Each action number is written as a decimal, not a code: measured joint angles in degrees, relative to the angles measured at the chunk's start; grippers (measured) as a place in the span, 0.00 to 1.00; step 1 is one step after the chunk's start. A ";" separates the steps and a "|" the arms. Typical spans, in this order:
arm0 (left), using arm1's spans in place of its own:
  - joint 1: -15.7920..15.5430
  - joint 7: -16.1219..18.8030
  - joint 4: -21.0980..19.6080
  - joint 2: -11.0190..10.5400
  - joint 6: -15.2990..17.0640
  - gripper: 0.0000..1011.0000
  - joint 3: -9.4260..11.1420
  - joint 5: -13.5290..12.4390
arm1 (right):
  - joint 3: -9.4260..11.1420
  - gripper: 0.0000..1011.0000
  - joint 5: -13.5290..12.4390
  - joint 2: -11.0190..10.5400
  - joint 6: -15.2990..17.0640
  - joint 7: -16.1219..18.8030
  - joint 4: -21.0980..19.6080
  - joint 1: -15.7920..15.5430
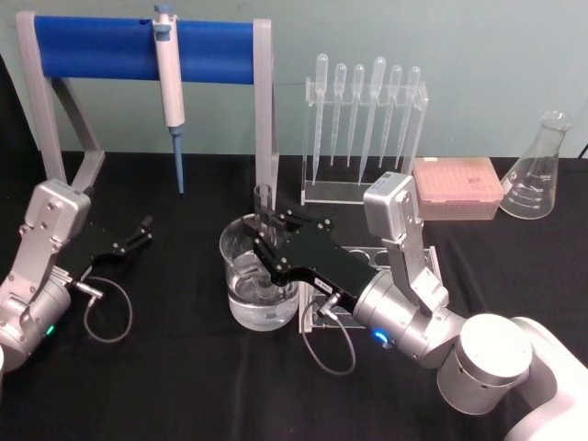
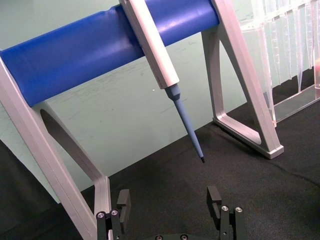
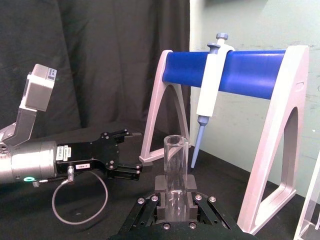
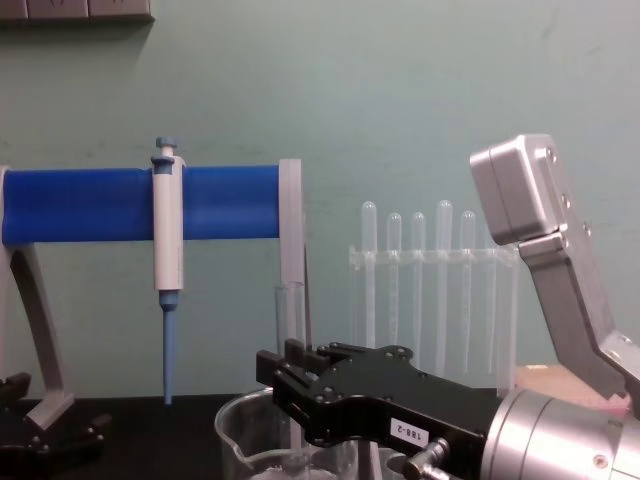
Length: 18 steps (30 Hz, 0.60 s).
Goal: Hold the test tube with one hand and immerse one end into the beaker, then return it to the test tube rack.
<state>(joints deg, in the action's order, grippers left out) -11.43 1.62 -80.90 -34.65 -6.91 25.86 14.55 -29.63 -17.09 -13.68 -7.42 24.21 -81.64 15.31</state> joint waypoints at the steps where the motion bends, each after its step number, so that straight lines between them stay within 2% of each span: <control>1: 0.00 0.00 0.00 0.00 0.00 0.99 0.00 0.00 | 0.00 0.22 0.00 0.00 0.00 0.00 0.00 0.00; 16: 0.00 0.00 0.00 0.00 0.00 0.99 0.00 0.00 | 0.04 0.22 0.02 0.00 0.00 0.00 -0.02 -0.02; 18: 0.00 0.00 0.00 0.00 0.00 0.99 0.00 0.00 | 0.38 0.22 0.12 -0.08 0.21 0.01 -0.96 -0.18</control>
<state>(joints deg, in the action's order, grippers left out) -11.43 1.62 -80.90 -34.65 -6.91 25.86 14.55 -29.25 -16.96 -13.77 -7.22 24.22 -82.59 15.14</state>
